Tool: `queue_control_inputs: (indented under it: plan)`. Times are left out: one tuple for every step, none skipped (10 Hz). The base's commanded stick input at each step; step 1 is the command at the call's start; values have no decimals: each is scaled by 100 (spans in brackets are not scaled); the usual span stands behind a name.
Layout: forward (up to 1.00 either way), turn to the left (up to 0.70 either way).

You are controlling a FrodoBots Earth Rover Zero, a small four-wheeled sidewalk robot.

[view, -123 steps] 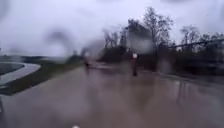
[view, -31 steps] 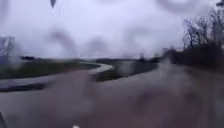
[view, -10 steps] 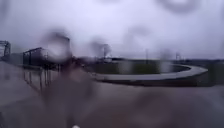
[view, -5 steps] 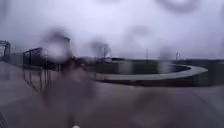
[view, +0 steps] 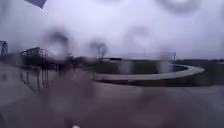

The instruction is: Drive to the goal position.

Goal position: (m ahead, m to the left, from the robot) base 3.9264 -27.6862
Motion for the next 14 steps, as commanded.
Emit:
queue_control_inputs:
  plan:
    - [0, 0]
    - [0, 0]
    - [0, 0]
    - [0, -33]
    - [0, -57]
    - [0, -70]
    - [0, -70]
    - [0, -70]
    - [0, -70]
    - [0, -70]
    - [0, -70]
    - [0, -70]
    - [0, -70]
    - [0, -70]
